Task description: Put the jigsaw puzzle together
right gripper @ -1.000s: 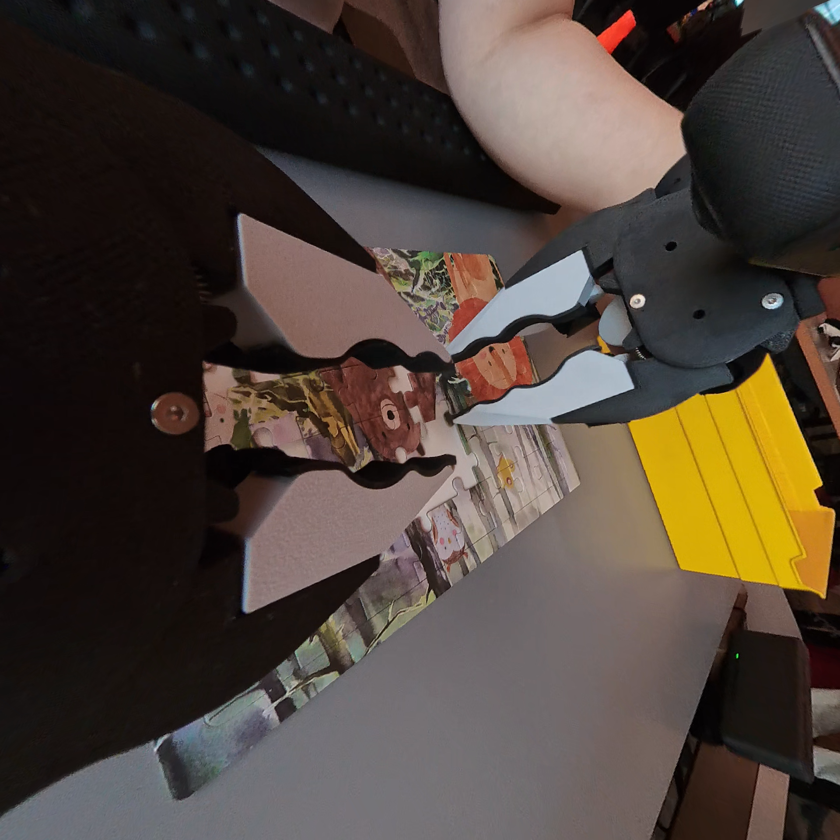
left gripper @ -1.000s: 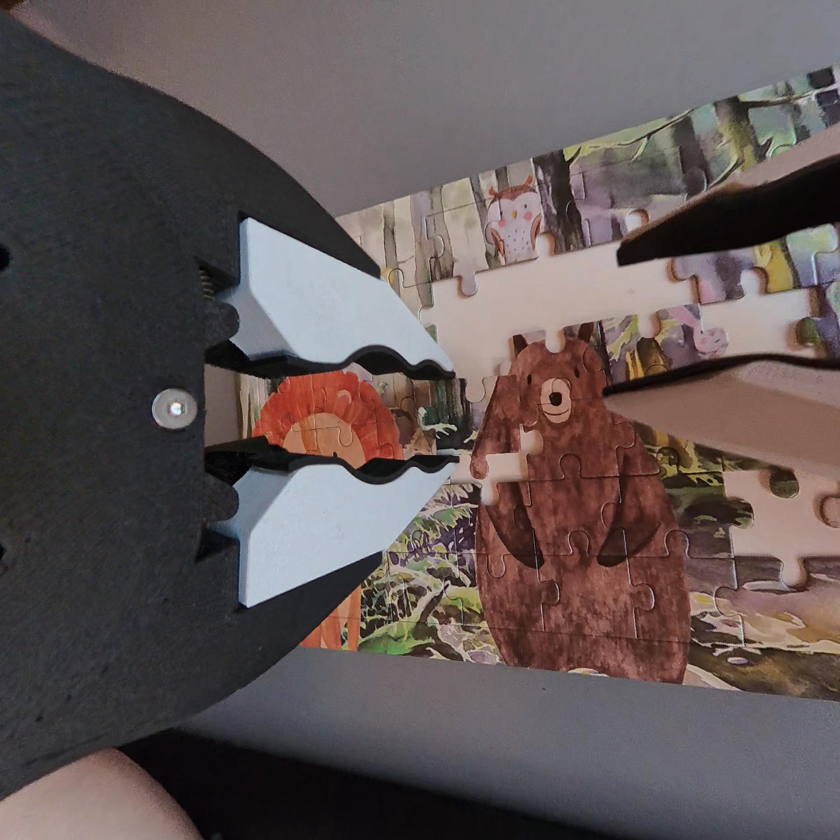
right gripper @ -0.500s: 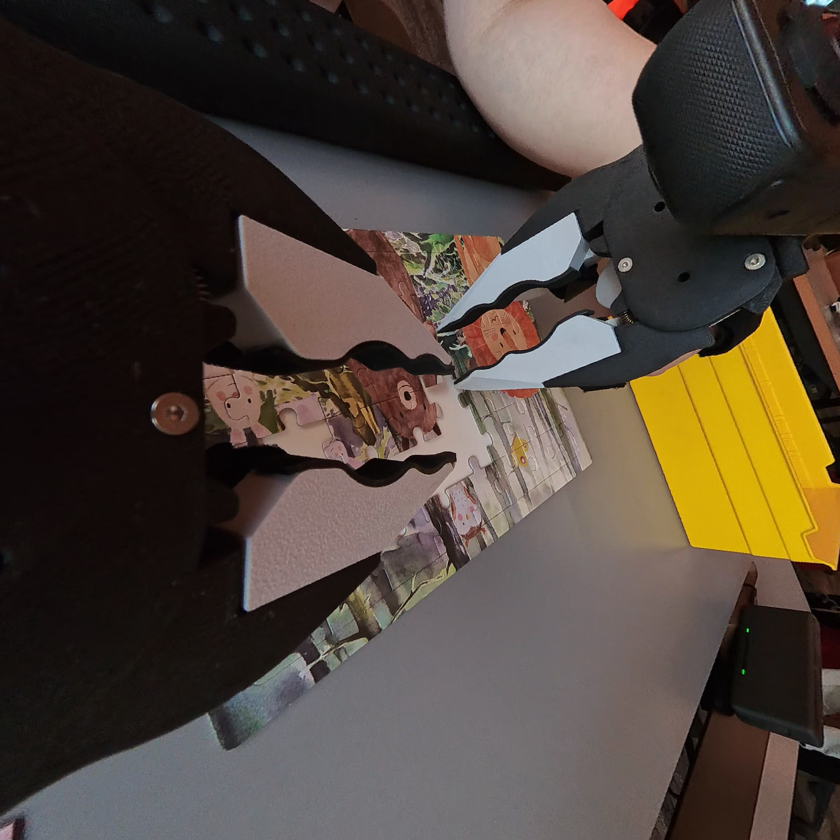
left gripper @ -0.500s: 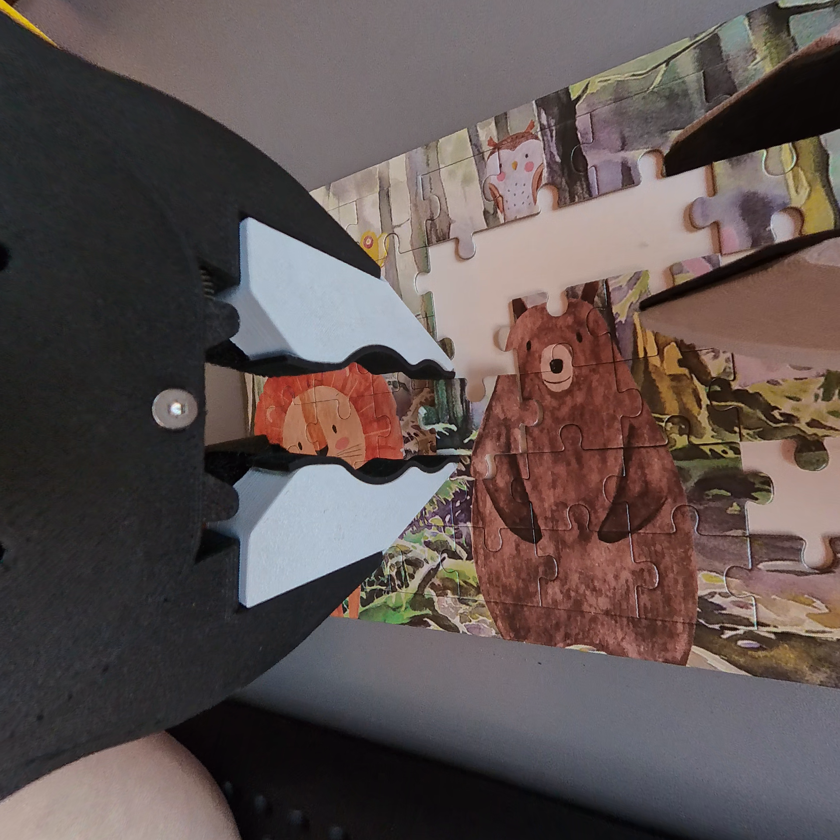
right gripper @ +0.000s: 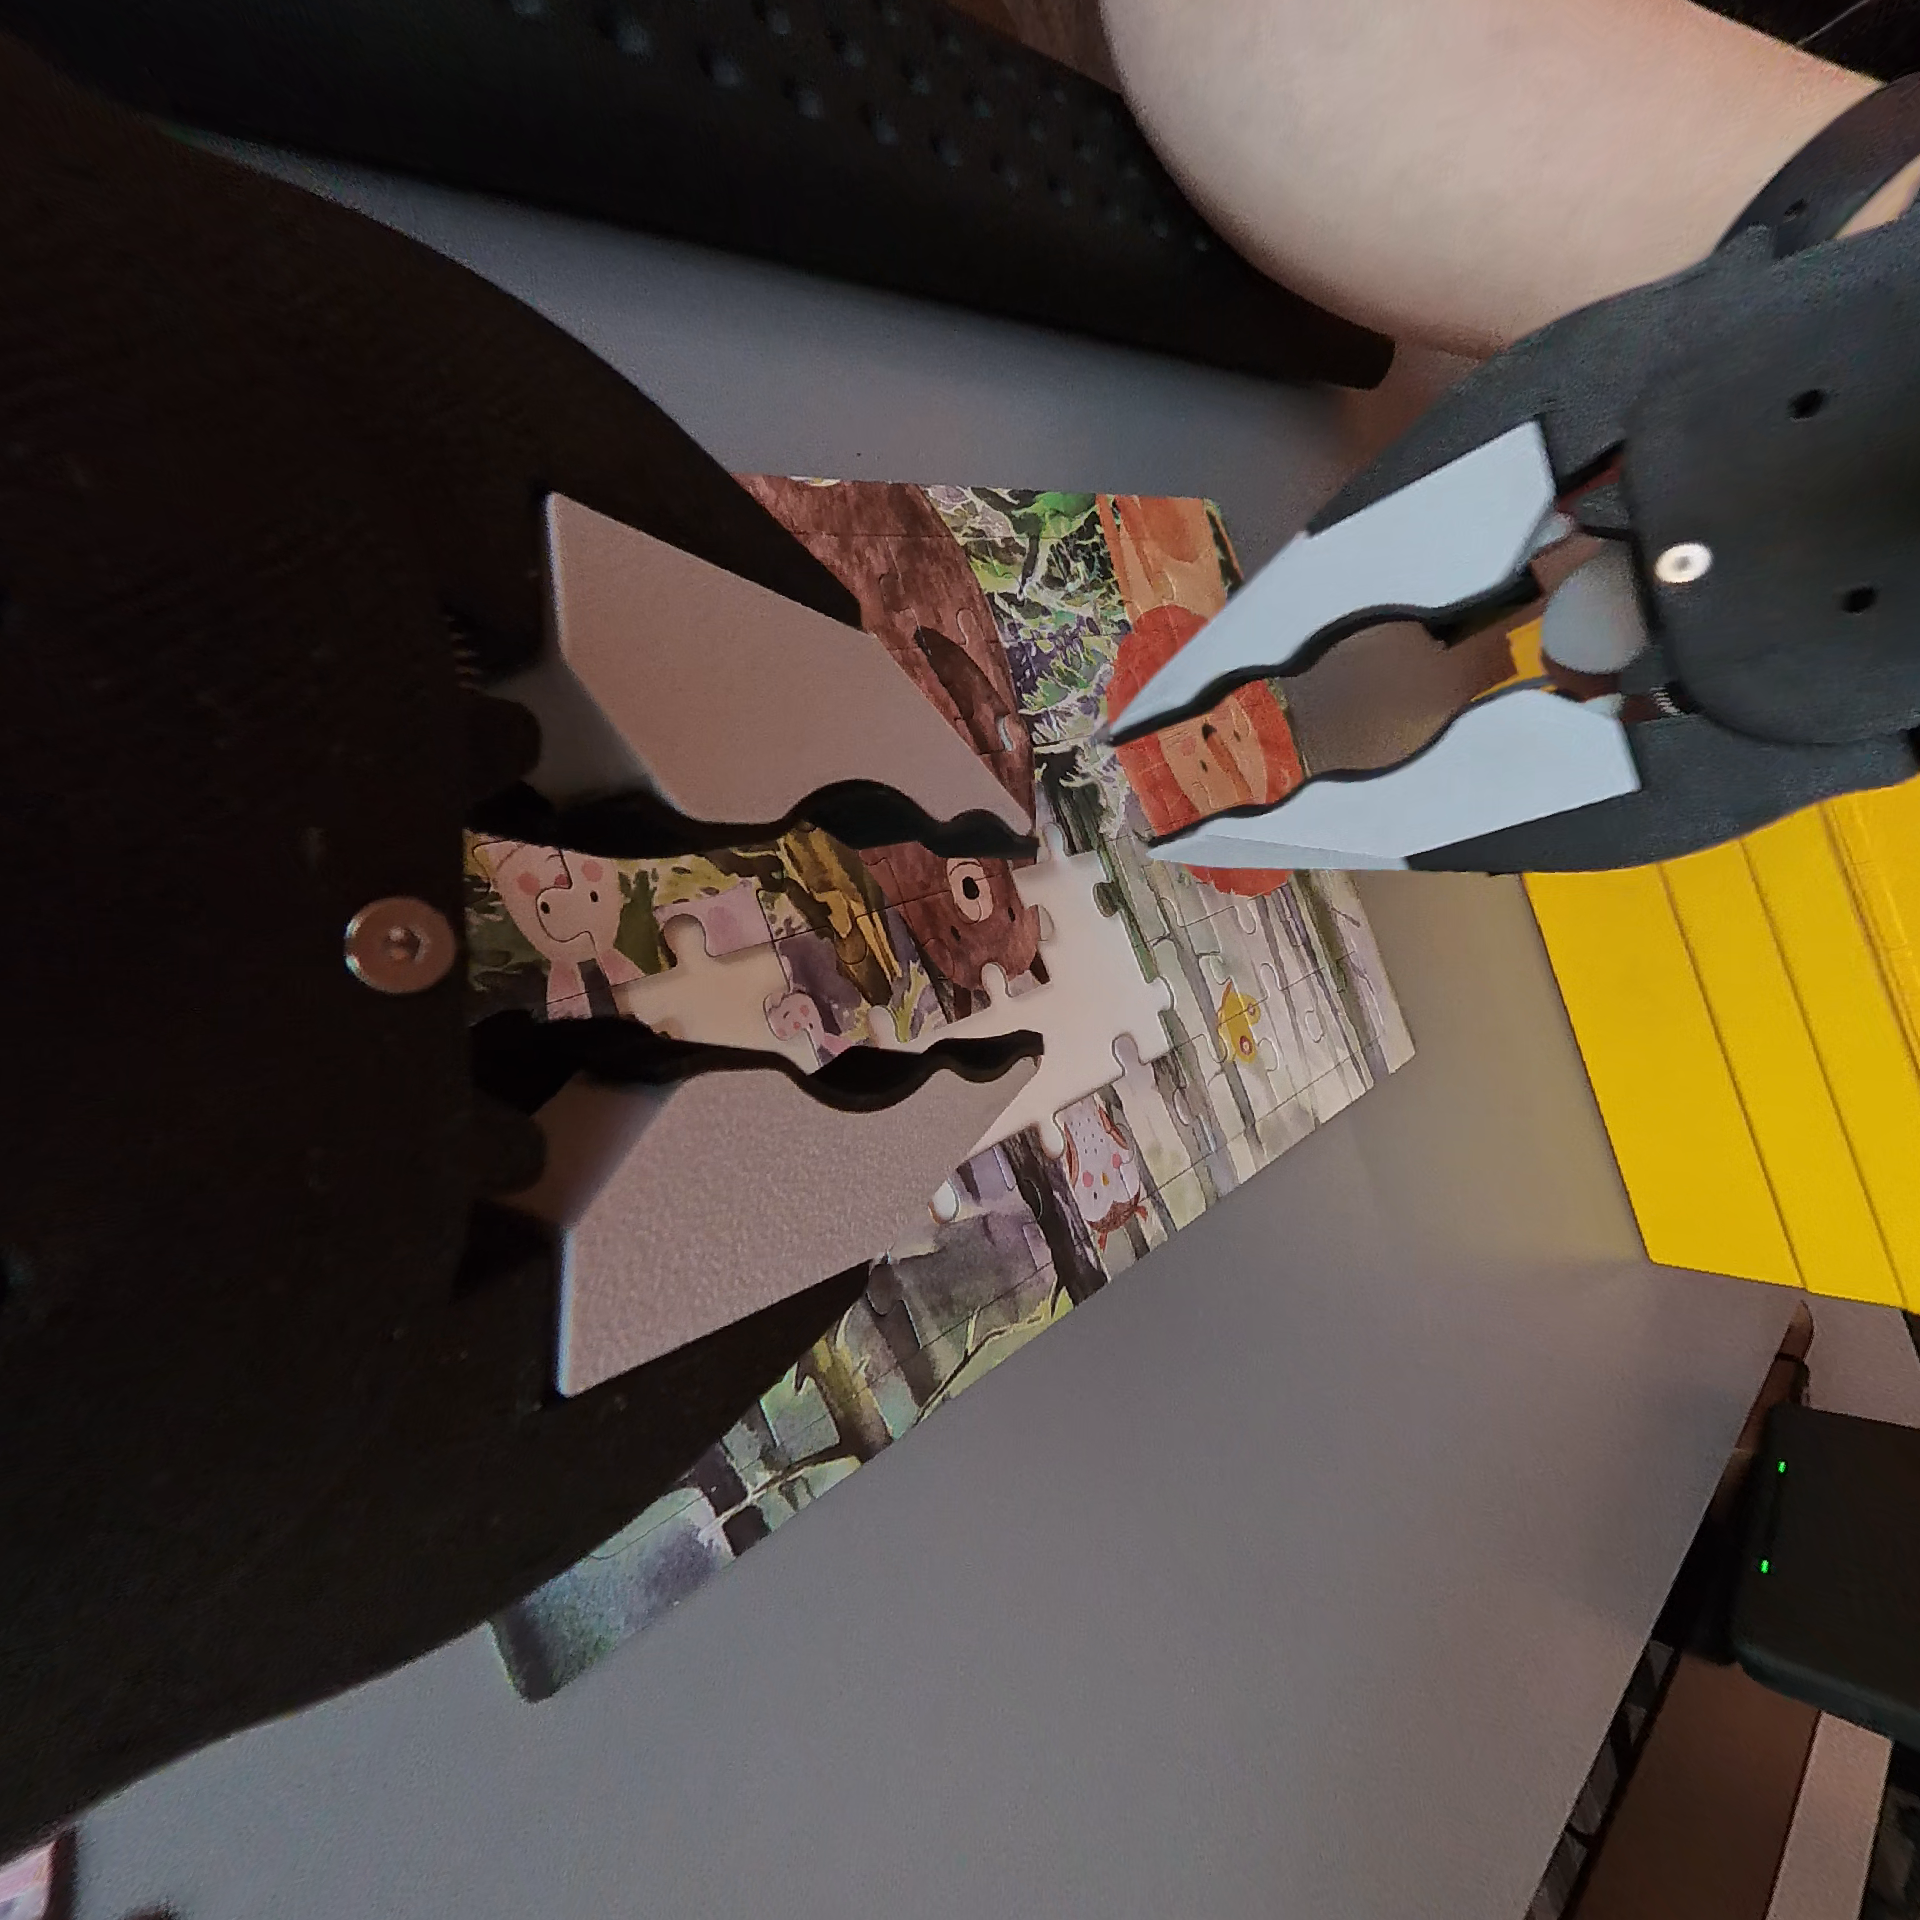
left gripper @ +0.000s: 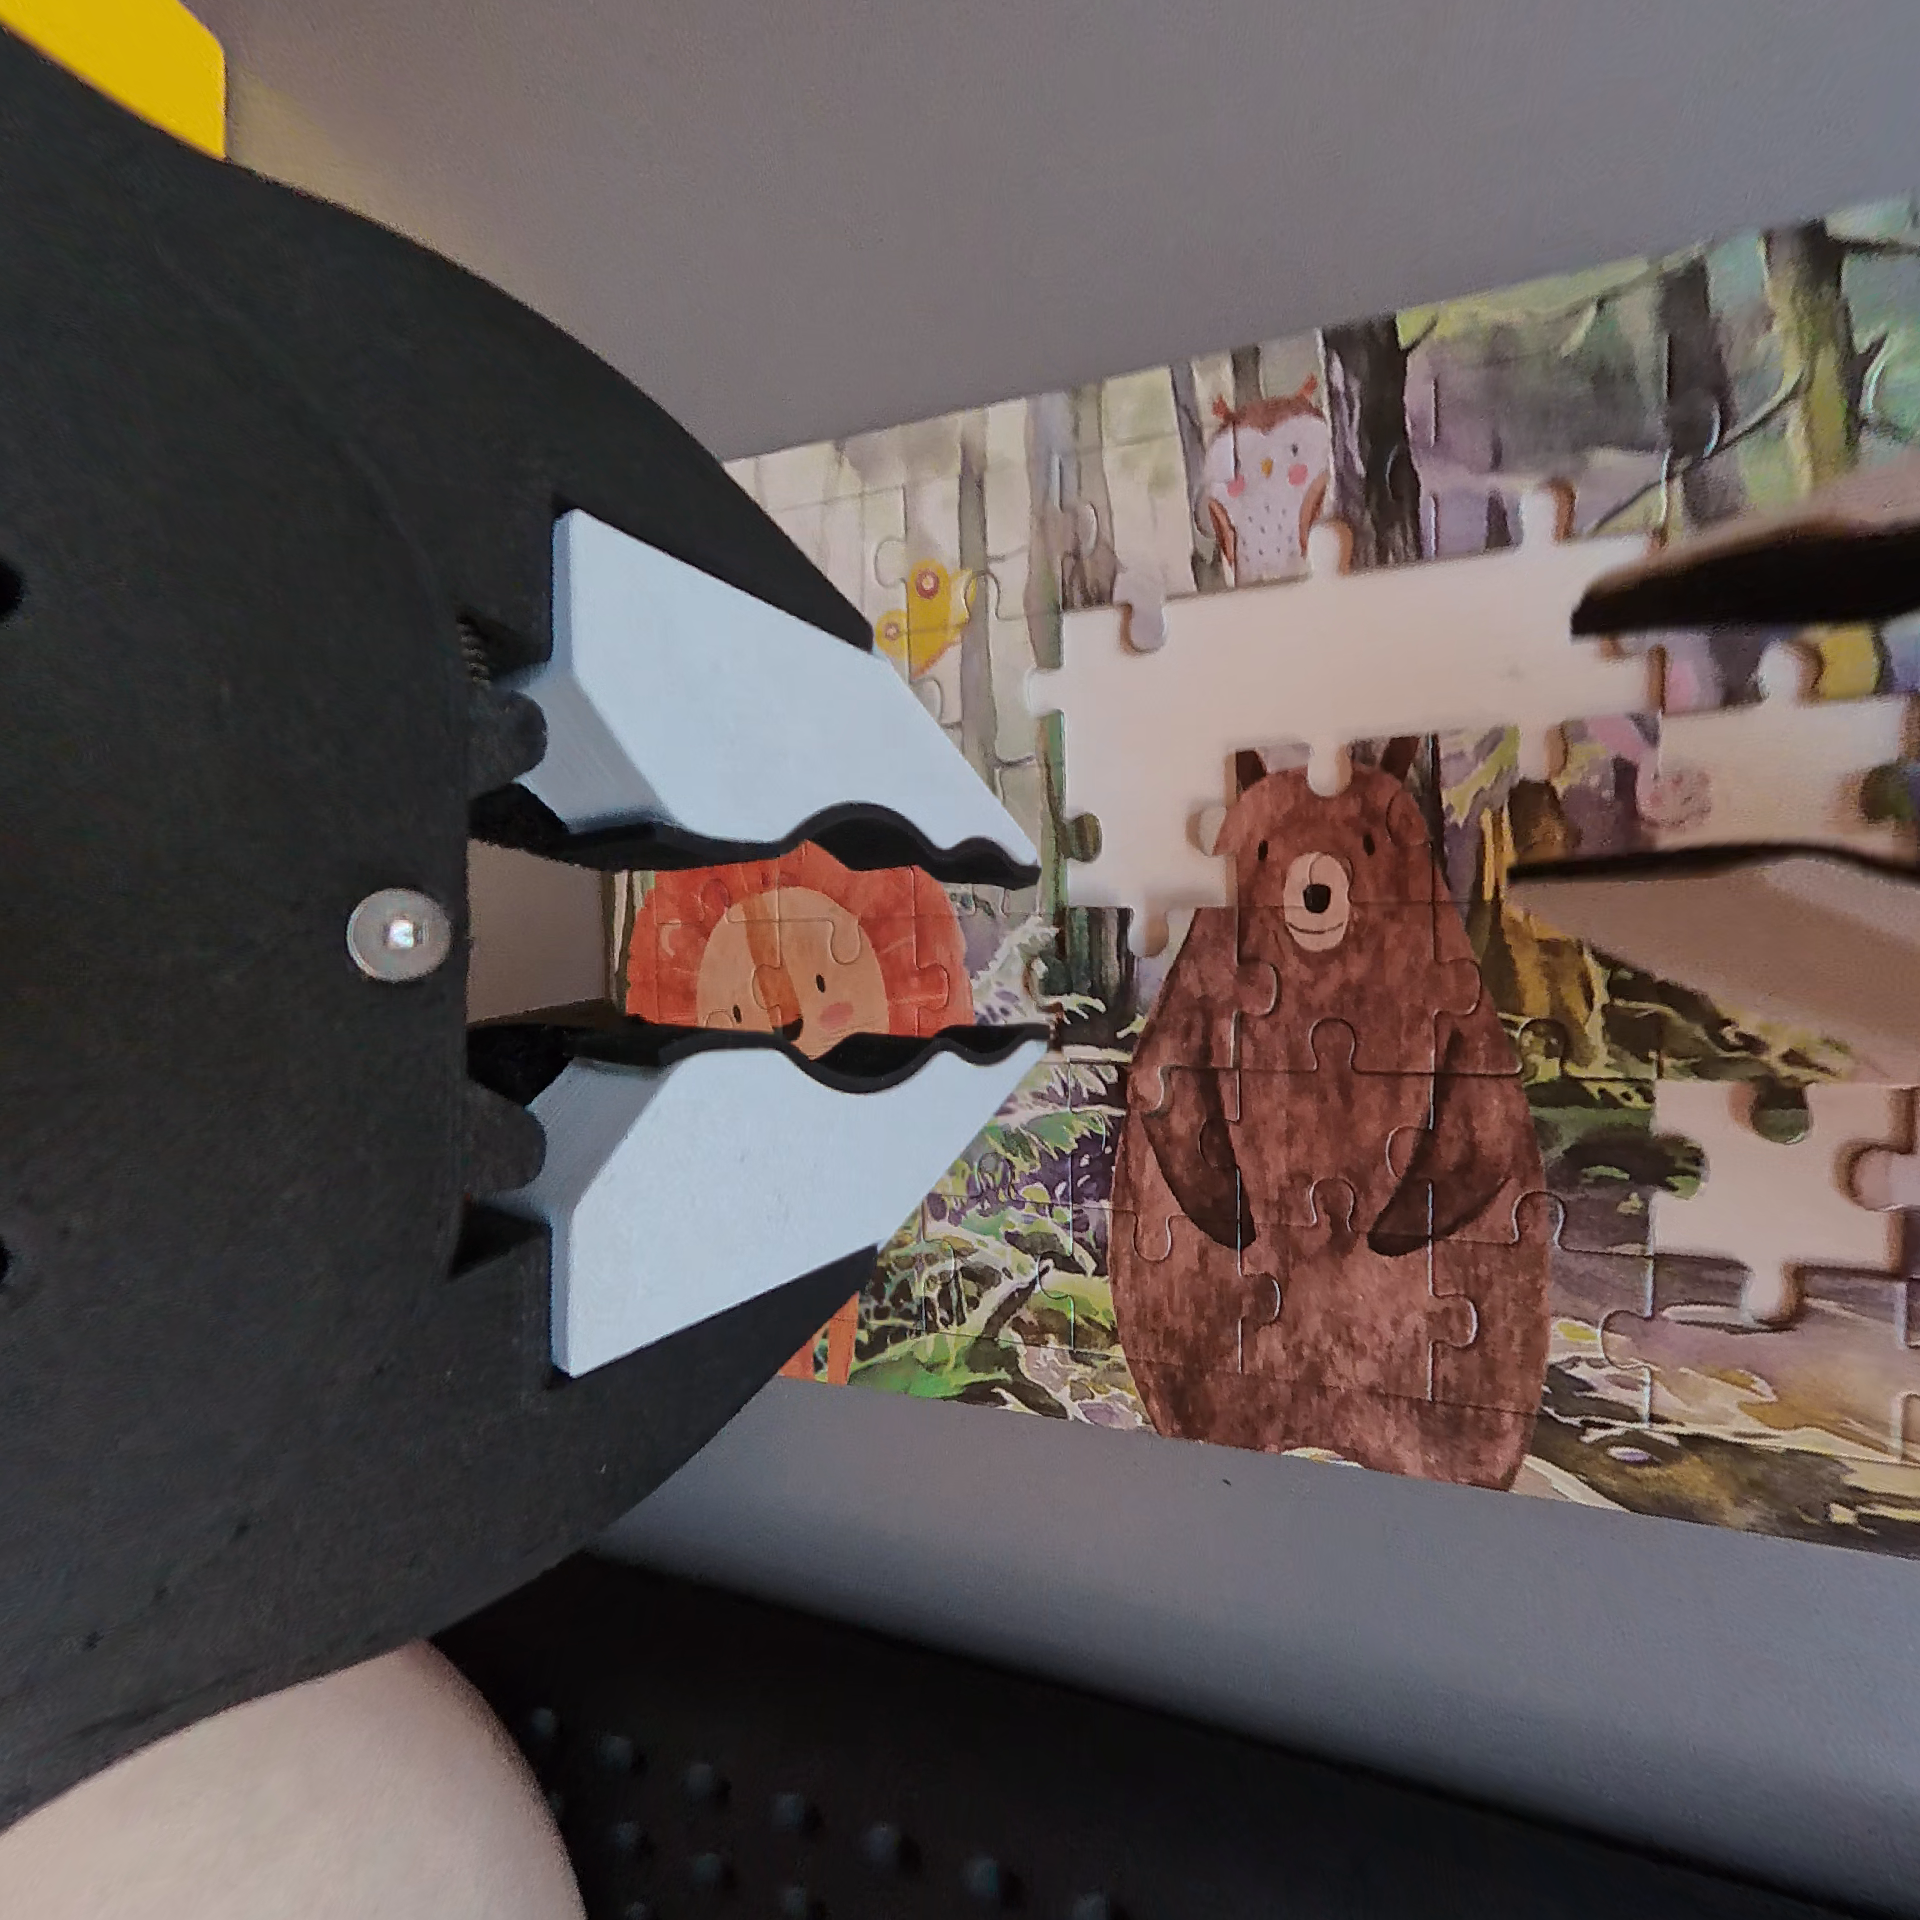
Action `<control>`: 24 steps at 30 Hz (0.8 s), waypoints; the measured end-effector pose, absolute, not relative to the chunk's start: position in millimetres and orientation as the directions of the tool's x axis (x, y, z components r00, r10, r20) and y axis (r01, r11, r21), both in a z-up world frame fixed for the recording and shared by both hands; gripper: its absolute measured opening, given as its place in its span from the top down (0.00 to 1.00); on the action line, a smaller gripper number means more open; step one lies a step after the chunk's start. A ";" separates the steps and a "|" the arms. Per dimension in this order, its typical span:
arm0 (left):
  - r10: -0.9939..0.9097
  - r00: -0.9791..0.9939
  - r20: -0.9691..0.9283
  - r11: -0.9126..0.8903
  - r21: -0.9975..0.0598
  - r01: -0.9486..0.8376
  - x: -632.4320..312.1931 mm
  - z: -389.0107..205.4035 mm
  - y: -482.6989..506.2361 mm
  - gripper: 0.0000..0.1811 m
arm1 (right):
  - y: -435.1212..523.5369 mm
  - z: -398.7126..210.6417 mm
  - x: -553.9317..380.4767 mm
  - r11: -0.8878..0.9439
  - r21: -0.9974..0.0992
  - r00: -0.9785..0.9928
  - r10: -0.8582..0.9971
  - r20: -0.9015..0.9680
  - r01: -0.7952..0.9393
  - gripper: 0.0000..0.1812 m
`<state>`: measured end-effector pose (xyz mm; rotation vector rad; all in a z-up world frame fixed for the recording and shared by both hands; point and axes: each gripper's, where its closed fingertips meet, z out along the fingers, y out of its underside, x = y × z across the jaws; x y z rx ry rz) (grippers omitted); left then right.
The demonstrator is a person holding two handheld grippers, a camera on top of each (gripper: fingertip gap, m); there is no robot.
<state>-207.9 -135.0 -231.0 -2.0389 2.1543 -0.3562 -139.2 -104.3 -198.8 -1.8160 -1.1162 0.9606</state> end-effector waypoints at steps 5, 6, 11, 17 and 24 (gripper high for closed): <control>-0.997 -0.061 0.047 0.039 -0.376 -0.926 -210.3 -218.7 -129.8 0.99 | -106.5 -201.2 -141.9 -0.296 -0.888 0.320 0.929 -0.184 0.351 0.82; -0.997 -0.059 0.059 0.034 -0.365 -0.930 -213.0 -221.1 -129.8 1.00 | -106.5 -202.1 -141.9 -0.296 -0.887 0.321 0.930 -0.182 0.355 0.82; -0.992 -0.053 0.116 0.011 -0.334 -0.942 -215.9 -234.0 -130.4 1.00 | -105.4 -202.1 -141.3 -0.299 -0.886 0.328 0.927 -0.182 0.353 0.82; -0.988 -0.063 0.143 0.019 -0.295 -0.955 -214.1 -244.6 -132.5 1.00 | -118.0 -211.9 -155.0 -0.258 -0.869 0.287 0.948 -0.142 0.423 0.82; -0.985 -0.075 0.153 0.027 -0.297 -0.955 -211.3 -244.7 -135.3 1.00 | -119.0 -215.9 -156.4 -0.248 -0.860 0.282 0.951 -0.128 0.446 0.82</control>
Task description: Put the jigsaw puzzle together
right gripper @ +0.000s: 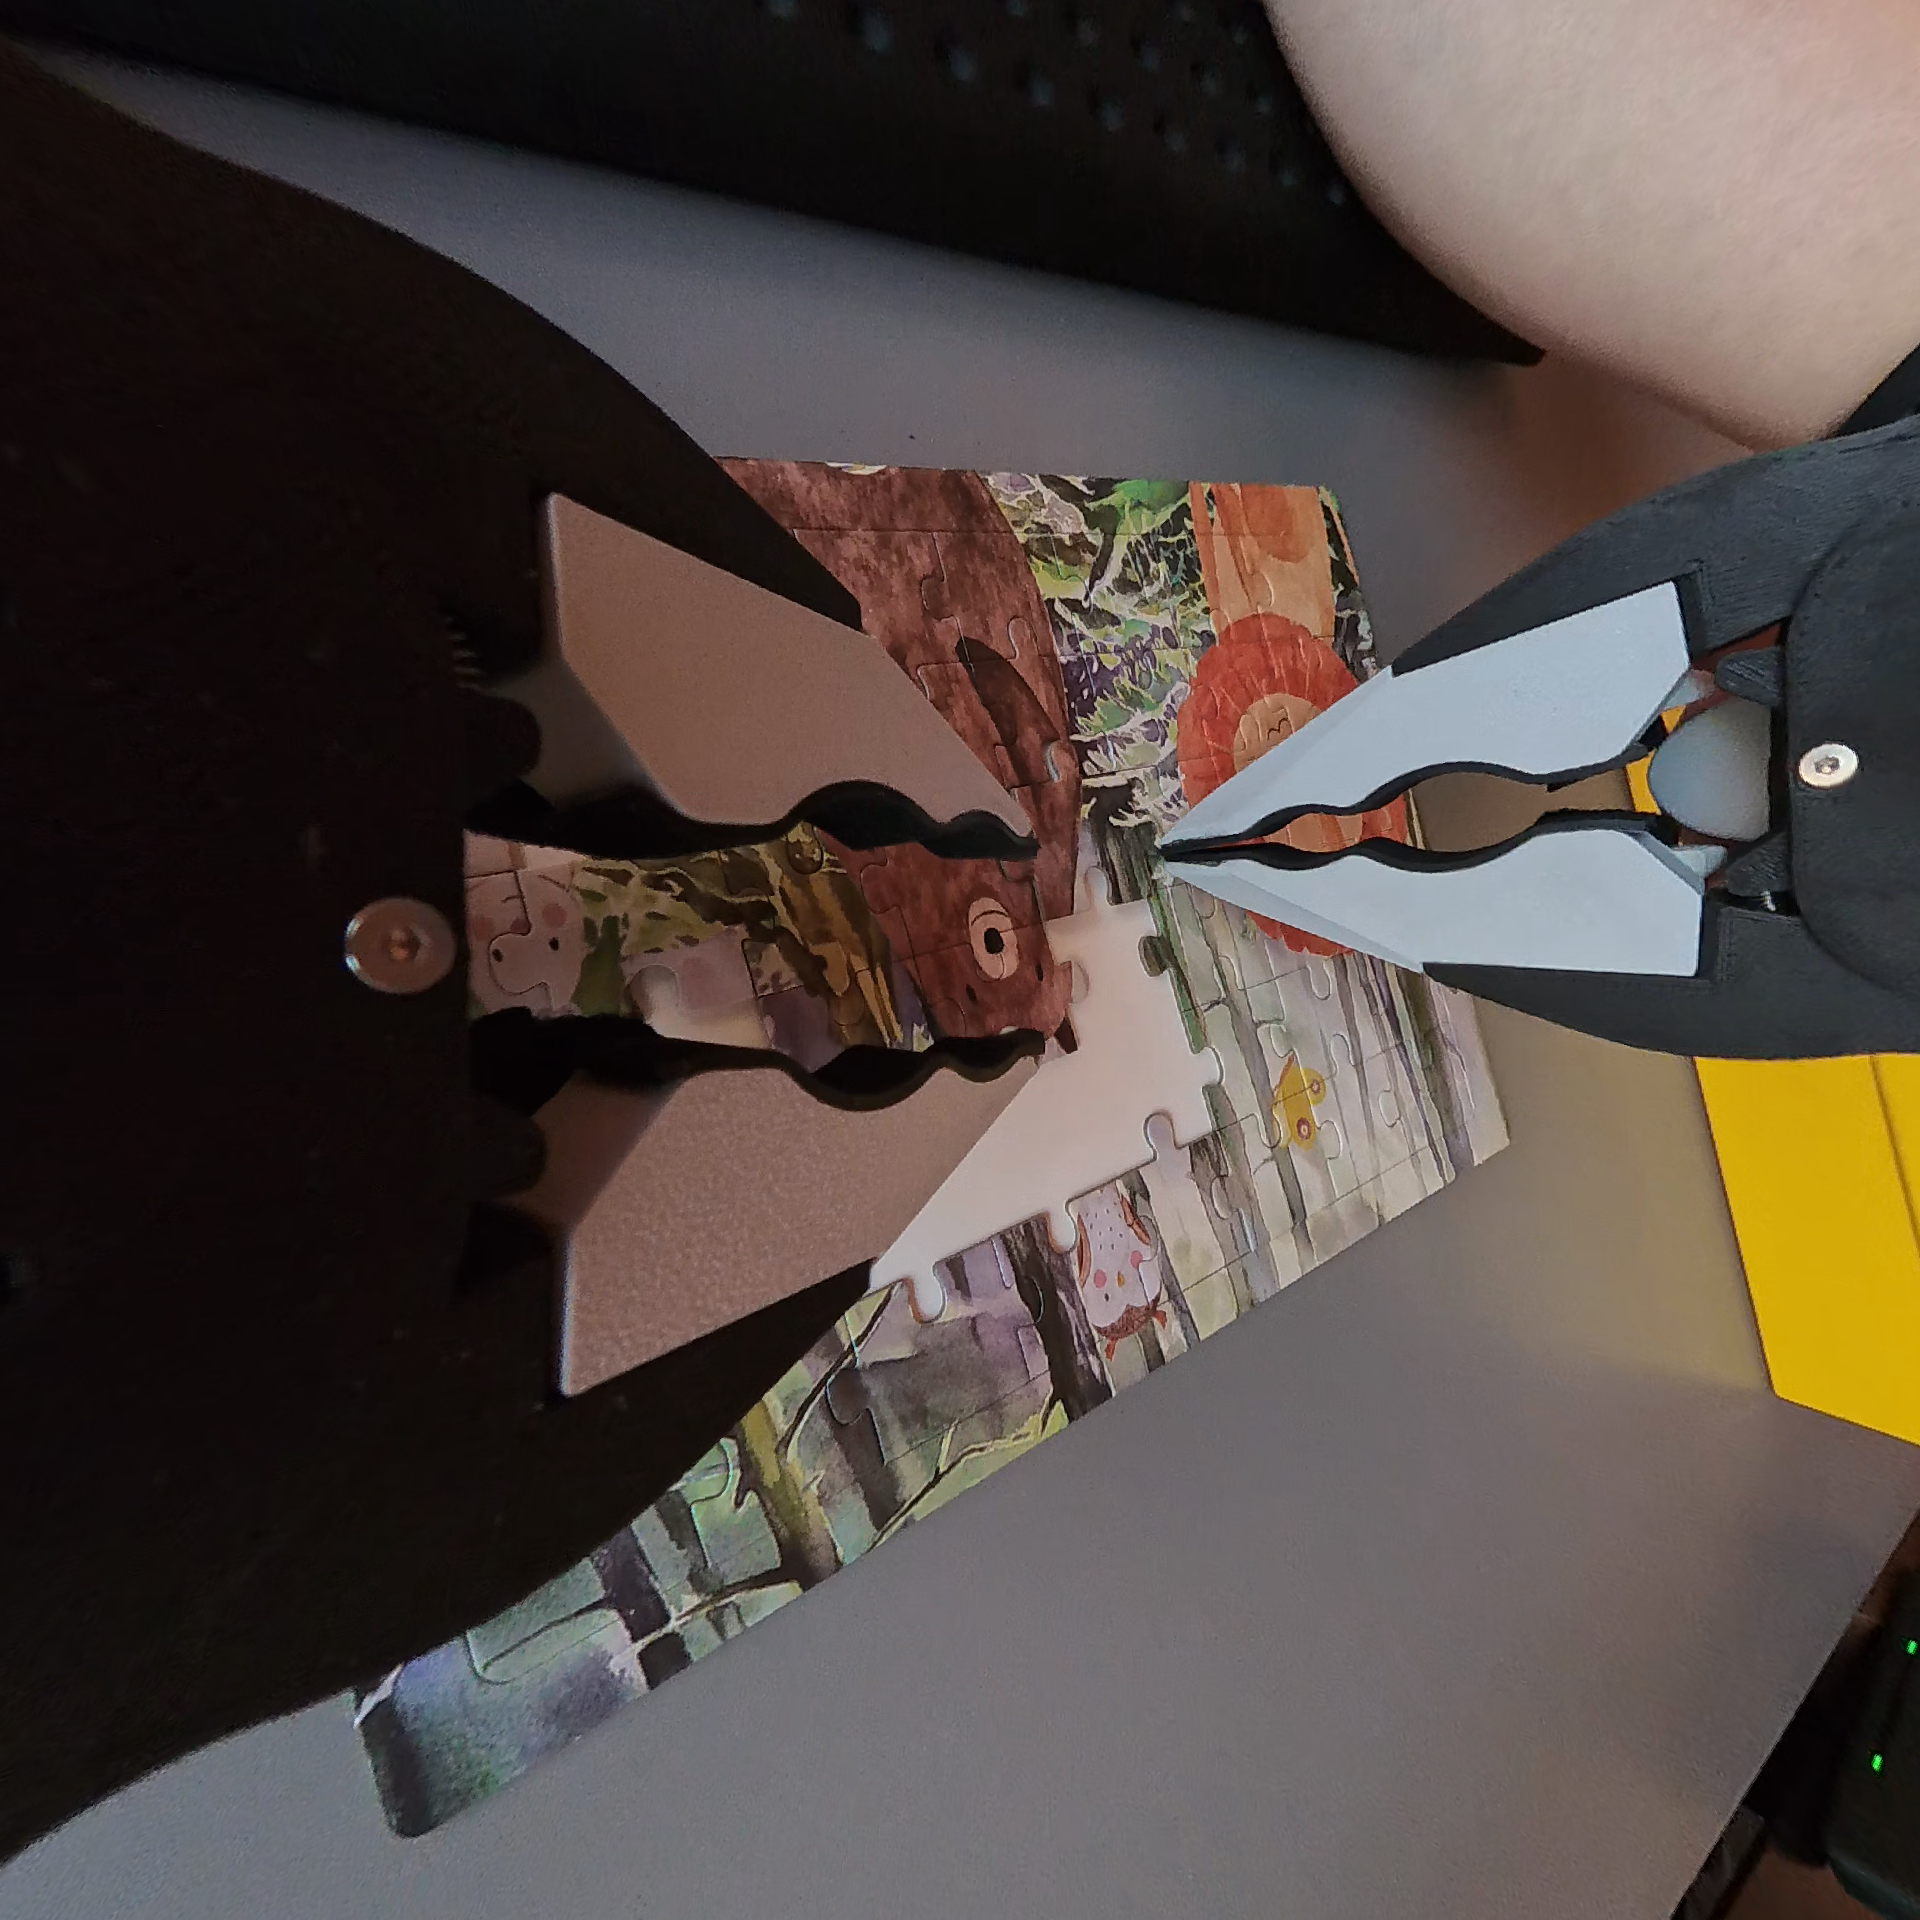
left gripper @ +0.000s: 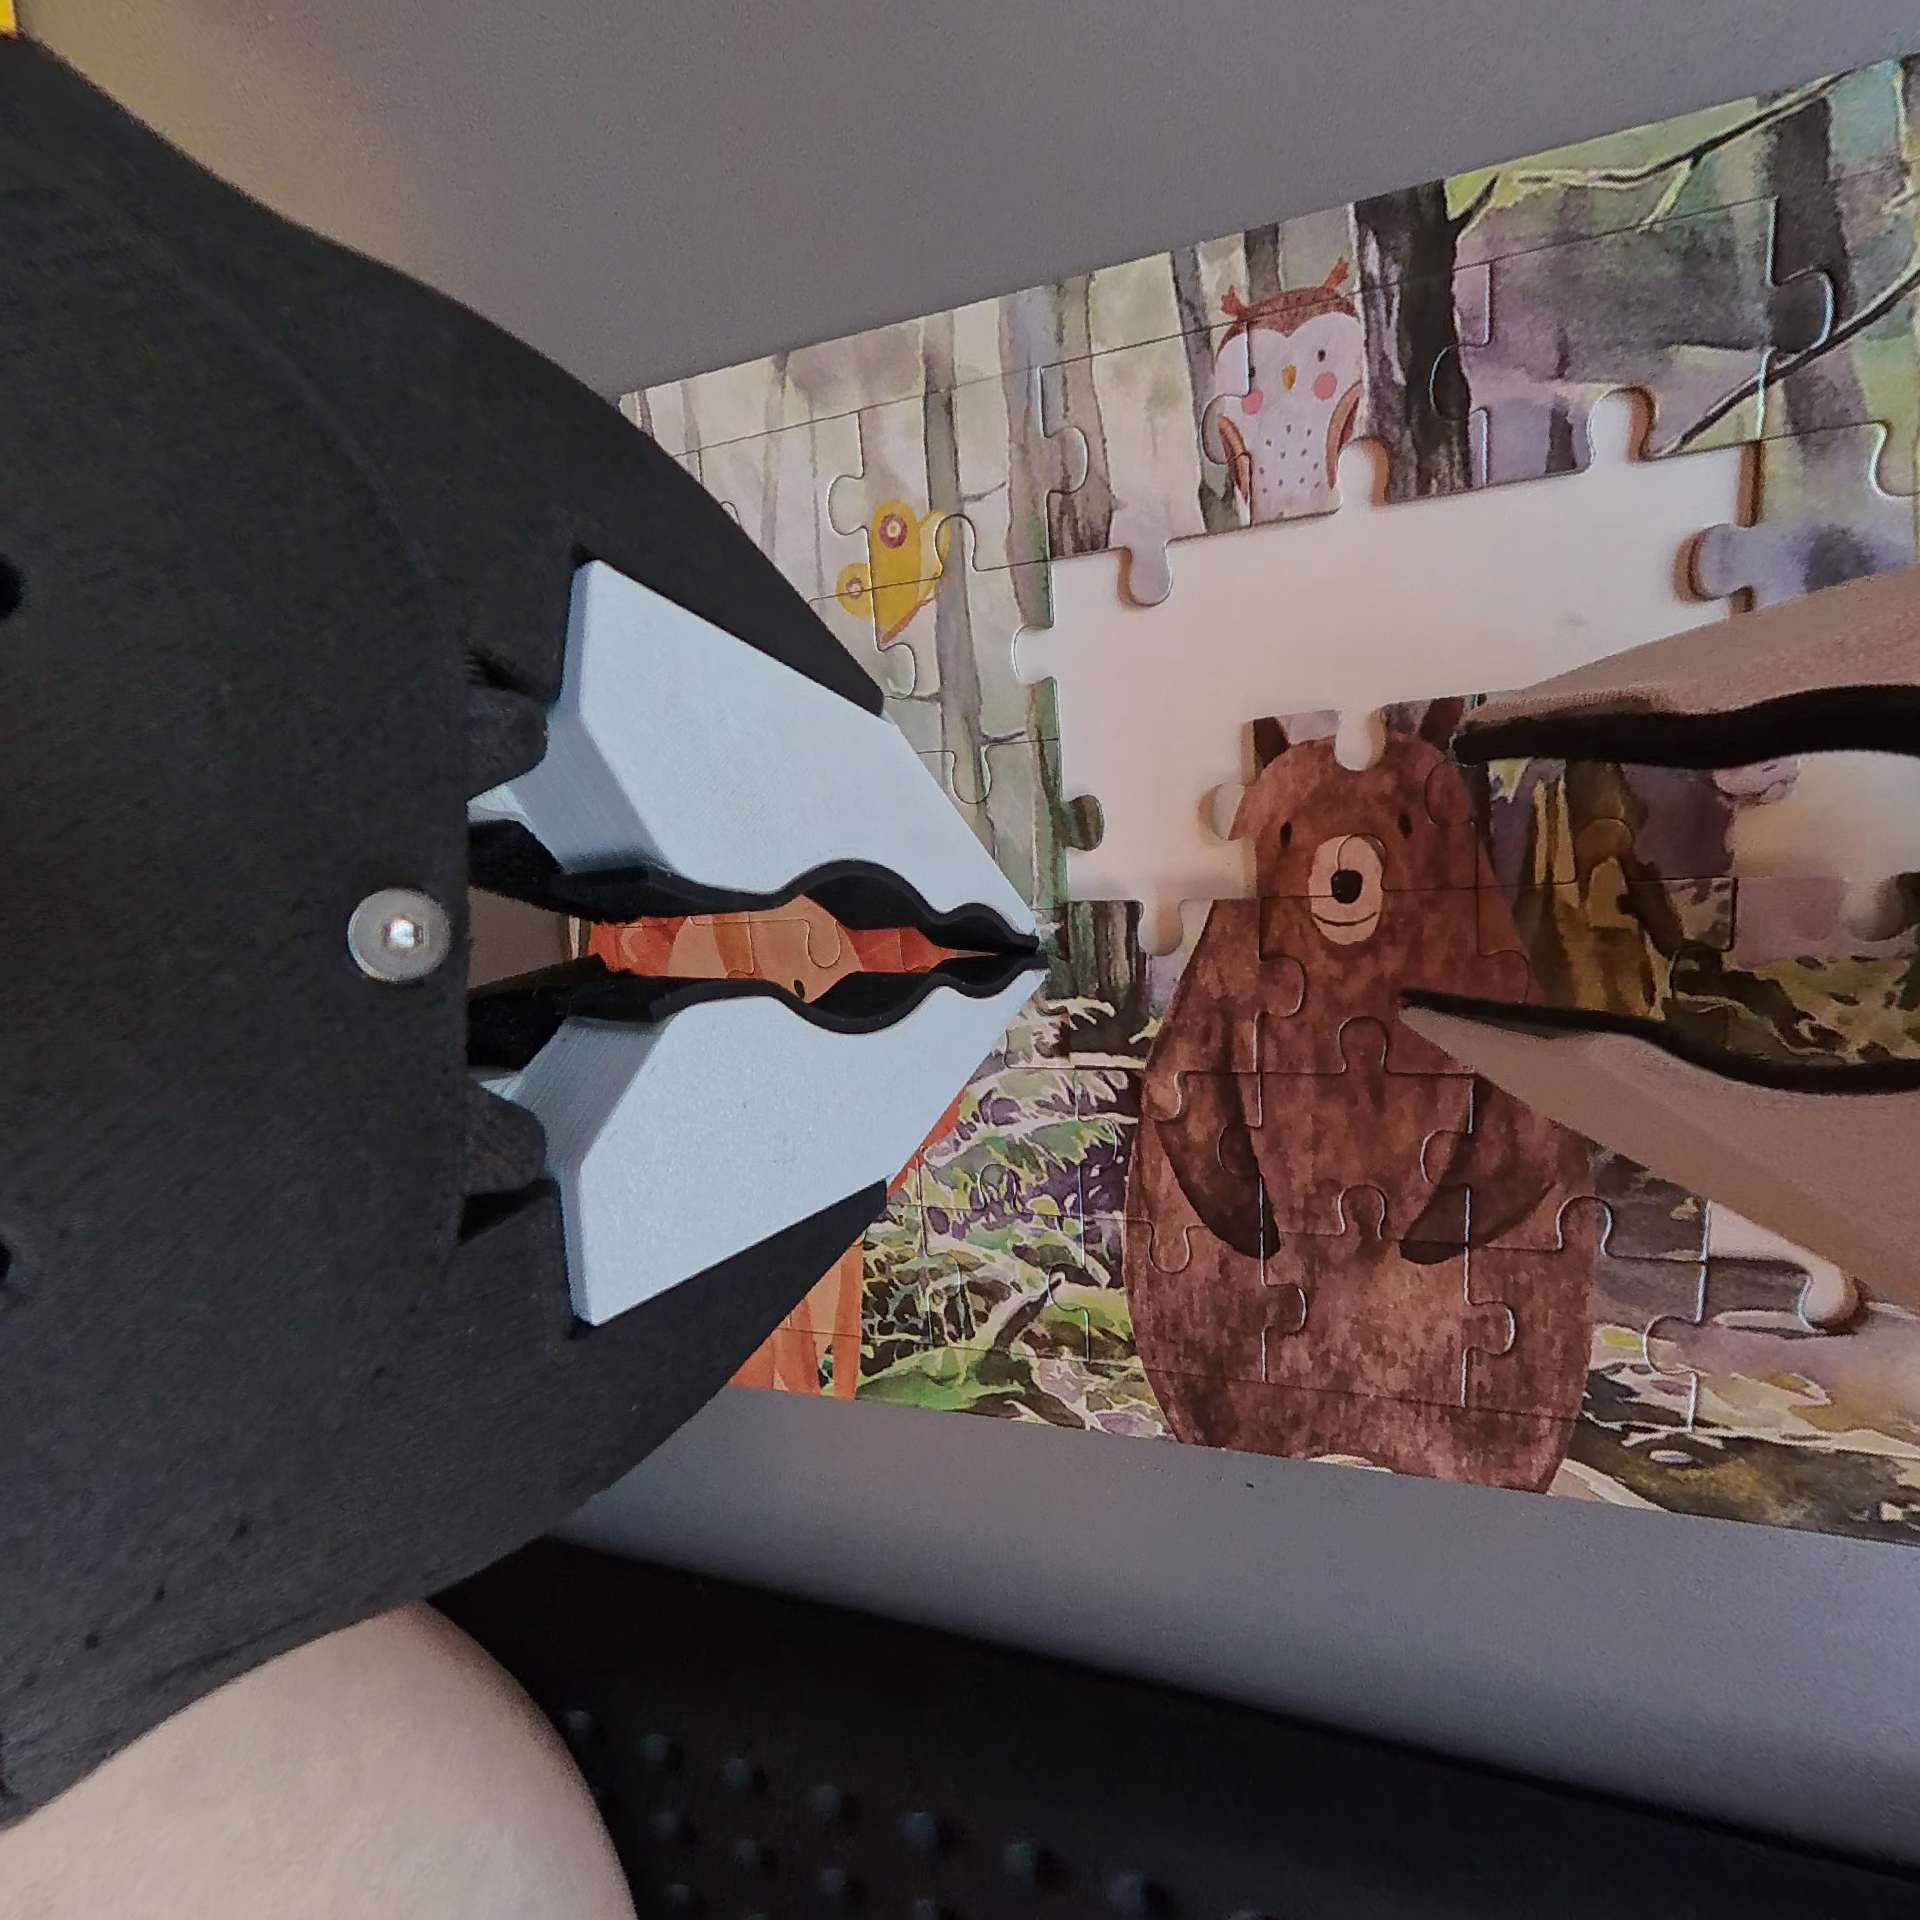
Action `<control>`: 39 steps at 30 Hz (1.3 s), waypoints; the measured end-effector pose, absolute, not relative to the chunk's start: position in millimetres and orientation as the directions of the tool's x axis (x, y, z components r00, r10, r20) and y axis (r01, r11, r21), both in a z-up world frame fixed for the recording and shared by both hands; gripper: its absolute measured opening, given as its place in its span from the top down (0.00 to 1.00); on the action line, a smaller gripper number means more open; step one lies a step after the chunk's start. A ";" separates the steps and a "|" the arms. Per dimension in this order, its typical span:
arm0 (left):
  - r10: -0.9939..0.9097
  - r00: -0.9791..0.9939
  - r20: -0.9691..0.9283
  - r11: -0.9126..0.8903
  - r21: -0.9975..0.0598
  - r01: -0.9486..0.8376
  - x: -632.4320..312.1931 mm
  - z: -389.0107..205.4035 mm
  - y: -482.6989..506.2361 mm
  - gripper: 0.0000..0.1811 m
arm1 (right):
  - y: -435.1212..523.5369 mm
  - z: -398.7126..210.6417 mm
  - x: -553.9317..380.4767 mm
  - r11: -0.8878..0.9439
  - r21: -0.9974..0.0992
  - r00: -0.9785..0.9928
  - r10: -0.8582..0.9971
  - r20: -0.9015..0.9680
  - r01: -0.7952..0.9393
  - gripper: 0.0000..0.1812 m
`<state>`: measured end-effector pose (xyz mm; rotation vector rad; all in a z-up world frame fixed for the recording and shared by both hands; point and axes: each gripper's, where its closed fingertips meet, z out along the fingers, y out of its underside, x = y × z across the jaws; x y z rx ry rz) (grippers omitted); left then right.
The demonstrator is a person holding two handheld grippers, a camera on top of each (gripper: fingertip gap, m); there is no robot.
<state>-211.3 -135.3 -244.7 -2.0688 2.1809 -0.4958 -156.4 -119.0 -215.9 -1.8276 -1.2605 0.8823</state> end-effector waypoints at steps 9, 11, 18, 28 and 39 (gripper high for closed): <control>-0.984 -0.086 0.158 0.037 -0.287 -0.957 -210.5 -244.8 -138.3 1.00 | -117.9 -217.1 -155.4 -0.243 -0.857 0.287 0.951 -0.118 0.454 0.82; -0.985 -0.081 0.149 0.035 -0.286 -0.958 -212.1 -244.5 -136.3 1.00 | -120.0 -214.9 -158.6 -0.230 -0.862 0.283 0.953 -0.106 0.453 0.82; -0.981 -0.103 0.162 0.045 -0.328 -0.944 -205.9 -239.2 -139.6 1.00 | -136.0 -216.7 -186.1 -0.185 -0.827 0.243 0.968 -0.060 0.532 1.00; -0.974 -0.119 0.193 0.054 -0.313 -0.948 -199.1 -243.8 -145.6 1.00 | -142.8 -239.8 -190.4 -0.140 -0.743 0.215 0.977 0.006 0.654 1.00; -0.974 -0.073 0.212 0.012 -0.275 -0.961 -198.5 -244.5 -145.8 1.00 | -142.9 -241.3 -190.1 -0.096 -0.742 0.221 0.973 0.072 0.664 1.00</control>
